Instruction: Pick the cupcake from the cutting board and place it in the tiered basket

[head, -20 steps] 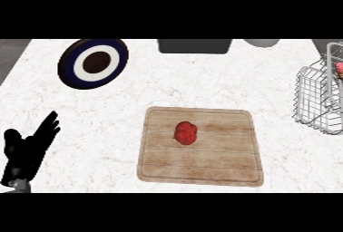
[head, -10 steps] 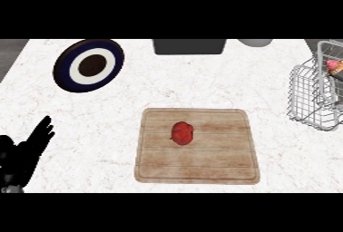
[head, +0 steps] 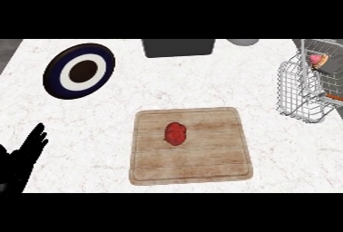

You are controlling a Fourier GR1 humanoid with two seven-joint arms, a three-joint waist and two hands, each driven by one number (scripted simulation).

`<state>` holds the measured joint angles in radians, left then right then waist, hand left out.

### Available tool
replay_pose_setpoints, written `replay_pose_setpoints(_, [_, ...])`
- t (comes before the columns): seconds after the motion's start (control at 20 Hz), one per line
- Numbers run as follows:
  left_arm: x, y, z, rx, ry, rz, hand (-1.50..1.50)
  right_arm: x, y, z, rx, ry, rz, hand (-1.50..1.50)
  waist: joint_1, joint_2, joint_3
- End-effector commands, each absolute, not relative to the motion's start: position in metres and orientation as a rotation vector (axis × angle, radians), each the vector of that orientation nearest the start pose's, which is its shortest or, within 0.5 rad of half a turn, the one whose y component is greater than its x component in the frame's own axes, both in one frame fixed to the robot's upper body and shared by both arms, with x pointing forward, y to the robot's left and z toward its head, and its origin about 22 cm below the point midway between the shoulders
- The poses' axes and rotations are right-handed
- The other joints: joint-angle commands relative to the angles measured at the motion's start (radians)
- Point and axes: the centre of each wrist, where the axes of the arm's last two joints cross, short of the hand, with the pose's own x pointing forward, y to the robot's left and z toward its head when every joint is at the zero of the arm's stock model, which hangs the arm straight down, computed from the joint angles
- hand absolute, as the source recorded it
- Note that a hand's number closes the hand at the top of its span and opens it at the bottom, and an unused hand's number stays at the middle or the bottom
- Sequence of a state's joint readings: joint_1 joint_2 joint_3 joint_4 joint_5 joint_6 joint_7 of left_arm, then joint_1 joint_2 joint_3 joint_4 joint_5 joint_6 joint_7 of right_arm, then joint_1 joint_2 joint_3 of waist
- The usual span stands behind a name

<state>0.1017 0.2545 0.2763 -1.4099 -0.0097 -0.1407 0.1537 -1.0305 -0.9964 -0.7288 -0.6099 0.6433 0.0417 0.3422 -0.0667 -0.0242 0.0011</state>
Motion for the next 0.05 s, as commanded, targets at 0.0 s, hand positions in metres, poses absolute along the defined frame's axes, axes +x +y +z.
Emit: replay_pose_setpoints(0.0, [0.1909, 0.3771, -0.0290, 0.327, -1.154, 0.005, 0.00, 0.2879, -0.5582, 0.2886, -1.024, -1.341, -0.326, -1.50, -0.014, 0.000, 0.000])
